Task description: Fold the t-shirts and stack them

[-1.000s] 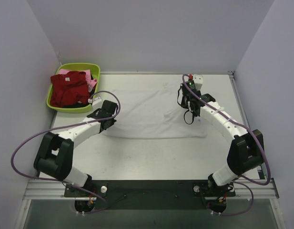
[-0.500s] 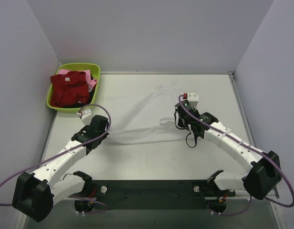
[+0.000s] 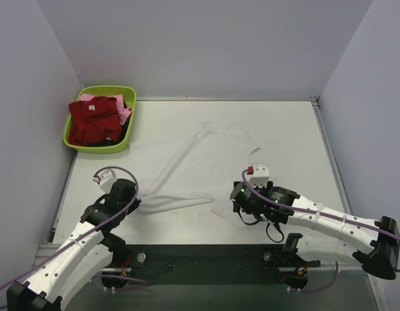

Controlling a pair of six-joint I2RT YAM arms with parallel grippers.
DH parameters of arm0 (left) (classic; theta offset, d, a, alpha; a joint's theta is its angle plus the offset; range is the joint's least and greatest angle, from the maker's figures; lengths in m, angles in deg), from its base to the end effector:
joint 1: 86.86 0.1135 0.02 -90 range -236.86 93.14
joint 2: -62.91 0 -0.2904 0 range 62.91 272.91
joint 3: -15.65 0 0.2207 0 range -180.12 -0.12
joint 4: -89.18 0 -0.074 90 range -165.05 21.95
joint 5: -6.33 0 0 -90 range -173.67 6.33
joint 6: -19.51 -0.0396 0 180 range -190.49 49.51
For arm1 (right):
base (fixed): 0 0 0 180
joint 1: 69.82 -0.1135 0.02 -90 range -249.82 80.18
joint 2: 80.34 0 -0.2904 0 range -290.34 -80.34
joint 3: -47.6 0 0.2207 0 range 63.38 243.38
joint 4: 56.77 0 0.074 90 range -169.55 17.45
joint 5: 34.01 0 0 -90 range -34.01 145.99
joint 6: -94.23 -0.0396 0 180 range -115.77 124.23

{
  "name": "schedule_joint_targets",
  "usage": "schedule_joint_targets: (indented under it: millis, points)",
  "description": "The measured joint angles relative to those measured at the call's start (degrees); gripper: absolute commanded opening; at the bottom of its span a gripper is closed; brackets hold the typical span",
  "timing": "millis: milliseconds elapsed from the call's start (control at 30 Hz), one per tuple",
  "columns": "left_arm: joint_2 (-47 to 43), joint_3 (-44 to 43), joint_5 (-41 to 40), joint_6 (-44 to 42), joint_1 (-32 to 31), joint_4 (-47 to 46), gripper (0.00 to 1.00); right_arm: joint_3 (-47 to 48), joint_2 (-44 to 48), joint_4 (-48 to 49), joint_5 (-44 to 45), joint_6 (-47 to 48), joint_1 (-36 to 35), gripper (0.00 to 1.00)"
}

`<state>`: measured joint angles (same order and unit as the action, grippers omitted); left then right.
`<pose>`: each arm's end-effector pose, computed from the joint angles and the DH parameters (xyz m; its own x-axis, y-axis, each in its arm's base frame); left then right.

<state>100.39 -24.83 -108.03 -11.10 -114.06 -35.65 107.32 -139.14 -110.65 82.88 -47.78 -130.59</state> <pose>0.0764 -0.0209 0.2148 -0.5224 -0.6130 -0.5927 -0.5071 0.7822 -0.3620 0.0918 0.1275 0.2782 -0.7485 0.1019 -0.6553 -0.0900 0.9634 0.2525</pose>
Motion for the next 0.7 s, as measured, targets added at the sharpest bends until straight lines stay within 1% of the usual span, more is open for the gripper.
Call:
schedule_joint_targets:
  millis: [33, 67, 100, 167, 267, 367, 467, 533, 600, 700]
  points:
    - [-0.9, -0.7, 0.3, 0.0, 0.0, 0.8, 0.13, 0.5, -0.2, -1.1, 1.4, -0.8, -0.6, 0.83]
    - [-1.9, -2.1, 0.5, 0.0, -0.1, 1.6, 0.19, 1.4, -0.6, -2.2, 3.0, -1.2, -1.0, 0.88]
    - [-2.4, -3.4, 0.7, 0.0, -0.1, 1.7, 0.23, 2.6, -1.2, -3.1, 4.7, -1.2, -1.1, 0.9]
    - [-2.9, -5.9, 0.6, -0.2, -0.1, 1.5, 0.33, 6.0, -3.3, -3.8, 8.5, -1.0, -0.8, 0.91]
    - [-1.6, -9.8, 0.0, -0.8, -0.1, 0.0, 0.33, 11.7, -8.9, -2.3, 12.1, 1.7, 2.2, 0.91]
    - [2.7, -13.4, -0.9, -1.2, -0.1, -1.3, 0.33, 13.9, -14.4, 3.2, 12.2, 6.2, 7.3, 0.91]
    - [6.1, -15.8, -0.9, -1.4, -0.1, -2.8, 0.33, 14.6, -19.4, 7.7, 10.0, 9.7, 13.3, 0.91]
    - [5.9, -15.9, -0.9, -1.6, -0.2, -3.3, 0.33, 15.9, -23.4, 10.1, 7.5, 11.8, 17.9, 0.91]
    - [5.2, -15.8, -1.1, -1.9, -0.2, -4.1, 0.33, 18.6, -28.2, 12.5, 5.0, 13.6, 22.4, 0.9]
    - [6.9, -15.5, -2.5, -3.1, -0.1, -6.8, 0.31, 23.8, -35.5, 15.4, 1.3, 15.7, 26.9, 0.89]
